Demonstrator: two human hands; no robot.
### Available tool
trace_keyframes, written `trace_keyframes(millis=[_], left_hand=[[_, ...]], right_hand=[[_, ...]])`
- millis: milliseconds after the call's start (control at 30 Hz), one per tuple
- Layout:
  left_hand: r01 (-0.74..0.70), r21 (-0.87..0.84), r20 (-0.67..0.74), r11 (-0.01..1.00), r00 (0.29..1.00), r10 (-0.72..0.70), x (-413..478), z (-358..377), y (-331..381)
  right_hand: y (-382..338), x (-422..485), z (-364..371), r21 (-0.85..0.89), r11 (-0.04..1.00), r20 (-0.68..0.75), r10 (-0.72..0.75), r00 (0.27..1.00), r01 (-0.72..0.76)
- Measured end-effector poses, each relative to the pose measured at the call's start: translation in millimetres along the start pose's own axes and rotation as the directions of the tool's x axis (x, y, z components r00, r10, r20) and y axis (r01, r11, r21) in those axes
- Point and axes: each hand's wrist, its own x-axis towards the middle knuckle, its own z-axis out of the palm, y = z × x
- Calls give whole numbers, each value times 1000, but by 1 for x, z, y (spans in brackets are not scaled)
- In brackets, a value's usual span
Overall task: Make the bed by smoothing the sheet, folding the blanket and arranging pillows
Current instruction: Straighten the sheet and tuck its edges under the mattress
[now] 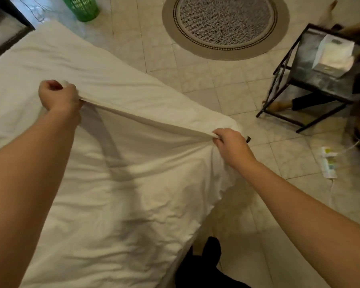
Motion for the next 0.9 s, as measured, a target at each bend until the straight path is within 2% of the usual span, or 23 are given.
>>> trace_keyframes(millis=[133, 400, 500, 700, 900], left_hand=[[18, -46, 59, 999, 998, -16, 7, 82, 5], [142, 114, 44, 983, 988, -148, 56, 212, -35], [119, 211, 45, 970, 990, -131, 66, 248, -48], [121, 187, 61, 975, 989, -135, 84, 314, -62], [150, 319, 152, 936, 967, -206, 87, 329, -107]], right_hand=[[41, 57, -22, 9, 997, -6, 79, 997, -79], [97, 141, -21, 88, 971, 141, 207, 968, -221], [114, 163, -17, 121, 960, 177, 230, 957, -253], [137, 202, -10, 171, 933, 191, 285, 939, -318], [162, 220, 26, 56, 939, 228, 320, 920, -341]])
